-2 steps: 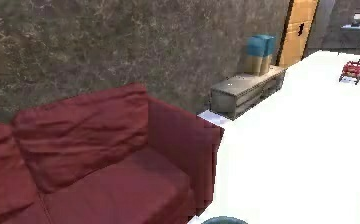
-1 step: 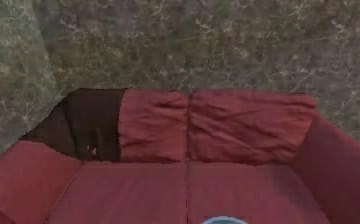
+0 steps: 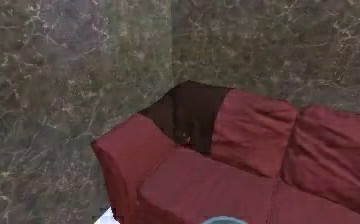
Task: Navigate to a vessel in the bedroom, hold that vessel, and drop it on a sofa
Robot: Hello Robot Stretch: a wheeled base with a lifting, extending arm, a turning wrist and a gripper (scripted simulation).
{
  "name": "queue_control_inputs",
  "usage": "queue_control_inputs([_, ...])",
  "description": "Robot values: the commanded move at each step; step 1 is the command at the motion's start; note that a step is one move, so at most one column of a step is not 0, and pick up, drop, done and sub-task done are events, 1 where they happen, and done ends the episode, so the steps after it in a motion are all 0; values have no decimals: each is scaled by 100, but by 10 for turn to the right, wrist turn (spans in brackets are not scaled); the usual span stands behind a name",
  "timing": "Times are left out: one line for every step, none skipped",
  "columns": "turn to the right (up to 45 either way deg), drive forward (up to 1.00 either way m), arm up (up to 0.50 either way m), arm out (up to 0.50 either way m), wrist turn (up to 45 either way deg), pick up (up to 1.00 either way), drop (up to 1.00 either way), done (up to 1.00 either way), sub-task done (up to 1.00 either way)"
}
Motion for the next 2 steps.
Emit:
queue_control_inputs([450,0,0,0,0,0,0,0,0])
queue_control_inputs([180,0,0,0,0,0,0,0,0])
